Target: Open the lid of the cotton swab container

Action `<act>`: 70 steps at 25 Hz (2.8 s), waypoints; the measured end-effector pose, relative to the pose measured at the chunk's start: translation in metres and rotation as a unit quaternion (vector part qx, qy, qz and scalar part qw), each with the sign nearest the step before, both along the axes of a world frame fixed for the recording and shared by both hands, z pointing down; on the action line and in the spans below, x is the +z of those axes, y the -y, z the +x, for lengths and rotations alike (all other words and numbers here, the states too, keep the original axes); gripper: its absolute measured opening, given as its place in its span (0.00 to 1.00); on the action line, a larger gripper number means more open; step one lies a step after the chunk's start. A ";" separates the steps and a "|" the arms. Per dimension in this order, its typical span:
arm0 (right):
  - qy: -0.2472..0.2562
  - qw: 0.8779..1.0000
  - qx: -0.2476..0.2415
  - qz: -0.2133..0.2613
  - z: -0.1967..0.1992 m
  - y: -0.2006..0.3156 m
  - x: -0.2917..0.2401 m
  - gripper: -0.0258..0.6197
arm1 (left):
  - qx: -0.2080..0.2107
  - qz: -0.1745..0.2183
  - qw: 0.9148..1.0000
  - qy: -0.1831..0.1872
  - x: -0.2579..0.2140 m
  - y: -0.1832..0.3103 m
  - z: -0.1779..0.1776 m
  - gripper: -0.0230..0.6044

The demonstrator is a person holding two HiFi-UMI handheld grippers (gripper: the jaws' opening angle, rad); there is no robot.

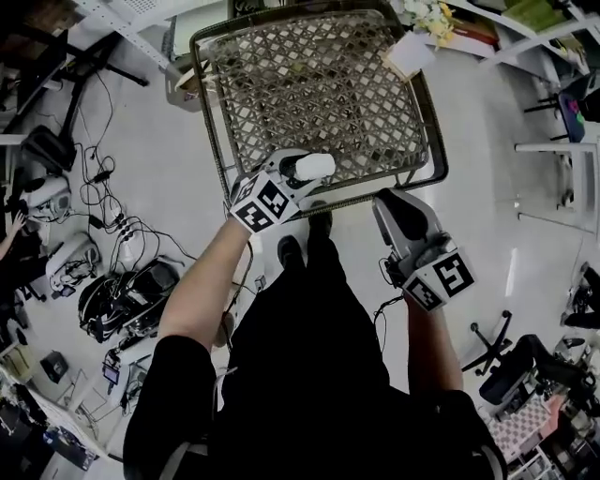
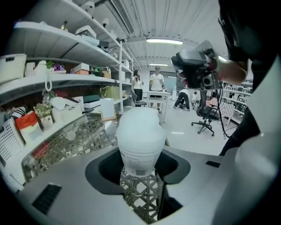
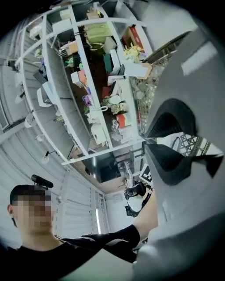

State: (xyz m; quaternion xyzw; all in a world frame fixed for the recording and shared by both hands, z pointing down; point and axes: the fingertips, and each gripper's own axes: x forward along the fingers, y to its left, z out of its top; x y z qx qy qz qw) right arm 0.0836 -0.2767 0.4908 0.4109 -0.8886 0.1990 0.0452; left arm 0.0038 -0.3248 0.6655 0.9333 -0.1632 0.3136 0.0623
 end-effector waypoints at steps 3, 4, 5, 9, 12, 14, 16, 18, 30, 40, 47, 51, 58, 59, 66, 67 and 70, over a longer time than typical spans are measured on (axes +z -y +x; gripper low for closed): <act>0.003 1.000 -0.001 0.030 -0.005 -0.004 -0.026 0.13 | -0.004 0.010 1.000 -0.003 -0.036 -0.003 -0.009 0.36; 0.007 0.999 -0.004 0.040 -0.006 -0.007 -0.034 0.13 | -0.005 0.013 1.000 -0.004 -0.048 -0.005 -0.012 0.36; 0.012 0.999 -0.008 0.049 -0.008 -0.010 -0.043 0.16 | -0.004 0.015 1.000 -0.005 -0.060 -0.008 -0.014 0.36; 0.014 0.996 -0.044 0.074 -0.023 -0.023 -0.068 0.25 | 0.011 0.024 1.000 -0.004 -0.106 -0.025 -0.020 0.36; 0.007 0.993 -0.078 0.083 -0.038 -0.030 -0.082 0.30 | 0.027 0.027 0.999 -0.003 -0.137 -0.042 -0.023 0.36; 0.003 0.991 -0.101 0.087 -0.048 -0.034 -0.092 0.32 | 0.041 0.018 0.999 -0.001 -0.154 -0.057 -0.025 0.36; -0.003 0.987 -0.132 0.091 -0.058 -0.038 -0.103 0.36 | 0.057 0.005 0.998 0.002 -0.168 -0.073 -0.024 0.36; -0.006 0.981 -0.168 0.094 -0.067 -0.044 -0.114 0.40 | 0.071 -0.006 0.997 0.009 -0.180 -0.087 -0.022 0.36; -0.021 0.948 -0.302 0.097 -0.077 -0.084 -0.142 0.47 | 0.116 -0.022 0.993 0.004 -0.241 -0.136 0.014 0.36; -0.056 0.928 -0.348 0.120 -0.089 -0.103 -0.143 0.41 | 0.155 -0.015 0.988 0.021 -0.249 -0.152 0.031 0.36; -0.072 0.925 -0.356 0.113 -0.090 -0.104 -0.140 0.40 | 0.148 -0.027 0.988 0.024 -0.245 -0.153 0.028 0.35; -0.098 0.919 -0.356 0.136 -0.091 -0.104 -0.137 0.40 | 0.143 -0.033 0.989 0.033 -0.244 -0.152 0.025 0.35; -0.137 0.905 -0.352 0.194 -0.095 -0.101 -0.143 0.40 | 0.125 -0.062 0.990 -0.002 -0.245 -0.148 0.022 0.35; -0.129 0.909 -0.349 0.189 -0.094 -0.100 -0.145 0.40 | 0.123 -0.054 0.991 0.000 -0.247 -0.146 0.022 0.35; -0.047 0.926 -0.334 0.170 -0.086 -0.104 -0.179 0.40 | 0.084 -0.028 0.996 0.016 -0.251 -0.125 0.010 0.35; -0.039 0.927 -0.334 0.169 -0.083 -0.106 -0.183 0.38 | 0.079 -0.026 0.996 0.014 -0.253 -0.123 0.010 0.35; -0.010 0.931 -0.320 0.173 -0.072 -0.106 -0.197 0.29 | 0.067 -0.019 0.998 0.010 -0.259 -0.119 0.011 0.35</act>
